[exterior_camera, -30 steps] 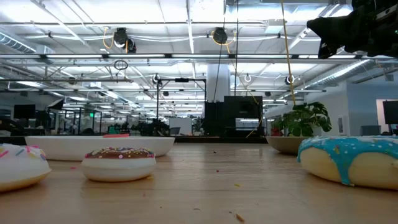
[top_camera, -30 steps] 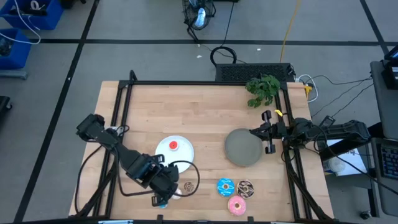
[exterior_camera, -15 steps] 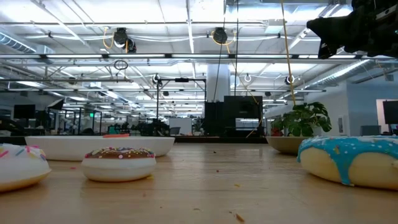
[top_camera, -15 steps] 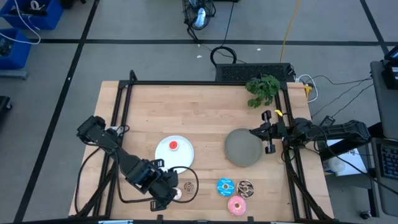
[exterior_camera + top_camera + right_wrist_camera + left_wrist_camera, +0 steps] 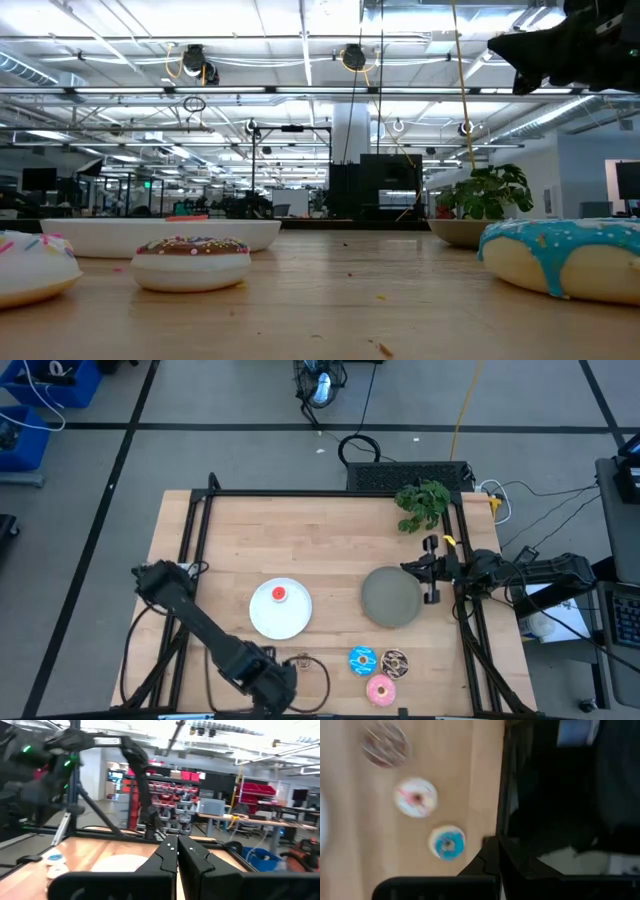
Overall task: Pick & Place donuts
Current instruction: Put the small blue donut on the white plate
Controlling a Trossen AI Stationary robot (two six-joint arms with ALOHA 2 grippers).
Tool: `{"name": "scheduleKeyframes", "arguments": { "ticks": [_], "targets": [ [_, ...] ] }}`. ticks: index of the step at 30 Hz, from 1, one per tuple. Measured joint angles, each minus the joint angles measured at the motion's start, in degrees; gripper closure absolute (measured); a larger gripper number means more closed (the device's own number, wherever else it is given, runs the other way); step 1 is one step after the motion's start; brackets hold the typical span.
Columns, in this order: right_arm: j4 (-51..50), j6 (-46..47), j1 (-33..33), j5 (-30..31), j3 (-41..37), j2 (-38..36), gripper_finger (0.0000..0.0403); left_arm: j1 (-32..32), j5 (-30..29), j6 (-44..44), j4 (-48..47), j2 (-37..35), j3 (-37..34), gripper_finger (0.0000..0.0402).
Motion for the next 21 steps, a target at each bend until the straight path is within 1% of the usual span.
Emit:
{"name": "scheduleKeyframes", "arguments": {
  "ticks": [2, 3, 7, 9, 12, 17, 19, 21],
  "targets": [
    [0.0, -0.02, 0.0, 1.04, 0.0, 0.02, 0.0403, -0.5, 2.16, 0.93, -2.76, 1.77, -0.02, 0.0396],
    [-0.02, 0.0, 0.0, 1.16, 0.0, 0.02, 0.0403, -0.85, 2.14, 2.0, -3.48, 2.32, -0.04, 0.0396],
    [0.06, 0.2, 0.0, 1.15, 0.0, 0.04, 0.0403, -2.68, -2.36, 6.76, -1.76, 2.67, -0.03, 0.0397],
    [0.07, 0.2, 0.0, 1.12, 0.0, 0.04, 0.0403, -3.3, -4.71, 7.33, -0.49, 2.65, -0.02, 0.0391],
    [0.09, 0.2, 0.0, 1.15, 0.0, 0.04, 0.0403, -3.61, -5.67, 6.28, -0.48, 2.65, -0.02, 0.0382],
    [0.11, 0.21, 0.0, 1.12, 0.0, 0.04, 0.0403, -3.56, -6.2, 3.85, -1.68, 2.65, -0.02, 0.0377],
    [0.11, 0.42, 0.0, 1.12, 0.0, 0.04, 0.0403, -3.5, -6.89, 3.03, -2.9, 2.65, -0.02, 0.0368],
    [0.11, 0.42, 0.0, 1.1, 0.0, 0.04, 0.0403, -3.5, -8.88, 1.24, -3.82, 2.65, -0.02, 0.0351]
  ]
}}
